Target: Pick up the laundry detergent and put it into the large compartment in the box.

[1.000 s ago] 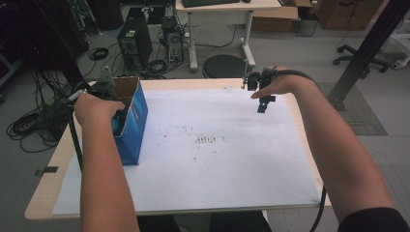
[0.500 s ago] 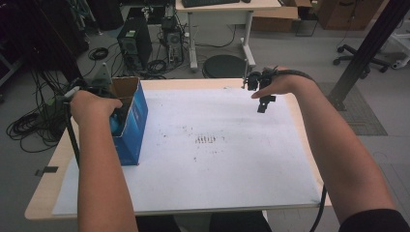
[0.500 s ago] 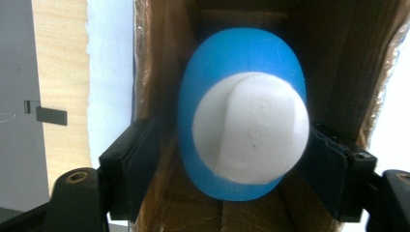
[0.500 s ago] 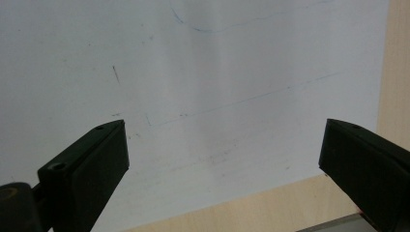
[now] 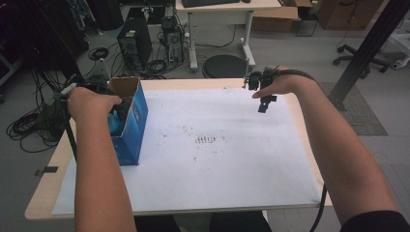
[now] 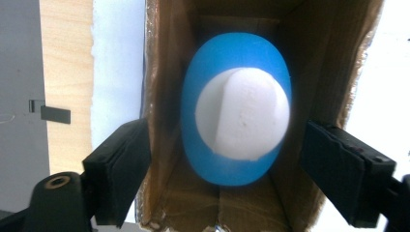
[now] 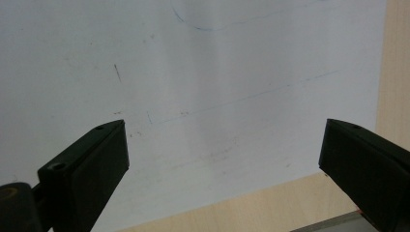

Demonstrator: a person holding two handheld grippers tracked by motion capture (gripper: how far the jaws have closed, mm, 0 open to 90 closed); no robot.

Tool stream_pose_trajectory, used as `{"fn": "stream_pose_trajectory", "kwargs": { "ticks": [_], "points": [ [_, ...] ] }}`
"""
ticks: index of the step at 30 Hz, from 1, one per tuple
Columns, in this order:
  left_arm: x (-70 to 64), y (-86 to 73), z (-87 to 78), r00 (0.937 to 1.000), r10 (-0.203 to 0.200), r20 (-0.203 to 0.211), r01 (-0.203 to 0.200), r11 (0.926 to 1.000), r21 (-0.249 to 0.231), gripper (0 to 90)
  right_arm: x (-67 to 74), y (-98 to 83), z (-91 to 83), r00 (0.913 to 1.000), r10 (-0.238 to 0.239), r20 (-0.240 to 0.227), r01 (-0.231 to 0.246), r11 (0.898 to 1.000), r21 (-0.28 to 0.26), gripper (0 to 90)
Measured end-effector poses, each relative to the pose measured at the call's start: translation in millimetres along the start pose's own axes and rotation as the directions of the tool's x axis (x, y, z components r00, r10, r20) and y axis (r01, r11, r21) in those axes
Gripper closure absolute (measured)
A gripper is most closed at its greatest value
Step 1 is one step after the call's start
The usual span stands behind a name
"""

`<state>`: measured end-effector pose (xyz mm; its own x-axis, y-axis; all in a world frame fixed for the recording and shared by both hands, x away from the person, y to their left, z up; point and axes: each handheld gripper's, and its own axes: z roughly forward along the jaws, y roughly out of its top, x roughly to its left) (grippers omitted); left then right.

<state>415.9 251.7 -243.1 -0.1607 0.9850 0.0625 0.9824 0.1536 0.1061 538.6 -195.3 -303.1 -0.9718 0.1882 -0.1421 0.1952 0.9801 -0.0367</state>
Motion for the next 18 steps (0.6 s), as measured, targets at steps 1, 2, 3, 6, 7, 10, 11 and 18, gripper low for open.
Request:
{"fn": "stream_pose_trajectory", "kwargs": {
  "ticks": [1,2,3,6,7,10,11,18],
  "points": [
    [-0.4,-0.2,-0.8,1.0,0.001,0.001,-0.001,1.0,0.004,15.7,0.1,0.2,-0.1,1.0,0.0,0.001,0.0,1.0,0.001,3.3],
    [-0.8,-0.3,-2.2,1.0,0.002,0.008,-0.002,1.0,0.001,13.9,0.2,0.4,-0.4,1.0,-0.001,0.0,0.001,1.0,0.0,3.3],
    [-1.2,-0.5,-4.1,0.9999,-0.002,0.017,0.002,1.0,-0.007,13.9,0.2,0.4,-0.4,1.0,-0.001,0.0,0.001,1.0,0.0,3.3],
    [-2.1,-0.3,-9.5,1.0,0.002,0.009,-0.002,0.9999,-0.011,12.0,0.3,0.5,-0.8,1.0,-0.002,0.0,0.002,1.0,-0.001,3.3],
    [-2.2,-0.3,-13.4,0.9999,0.002,0.011,-0.002,0.9998,-0.022,11.5,0.4,0.5,-1.3,1.0,-0.002,0.0,0.002,1.0,-0.001,3.3],
    [-2.7,-0.3,-18.5,0.9999,0.003,0.011,-0.002,0.9995,-0.033,10.8,0.6,0.4,-1.9,1.0,-0.001,0.0,0.001,1.0,-0.003,3.3],
    [-3.1,-0.2,-21.1,0.9999,0.004,0.012,-0.004,0.9993,-0.037,10.3,0.9,0.3,-2.3,1.0,0.001,-0.001,-0.001,1.0,-0.002,3.3],
    [-7.2,-0.1,-41.6,0.9998,0.016,0.012,-0.015,0.9971,-0.075,8.3,1.7,0.8,-3.0,1.0,-0.001,0.003,0.001,1.0,0.001,3.3]
  ]
}}
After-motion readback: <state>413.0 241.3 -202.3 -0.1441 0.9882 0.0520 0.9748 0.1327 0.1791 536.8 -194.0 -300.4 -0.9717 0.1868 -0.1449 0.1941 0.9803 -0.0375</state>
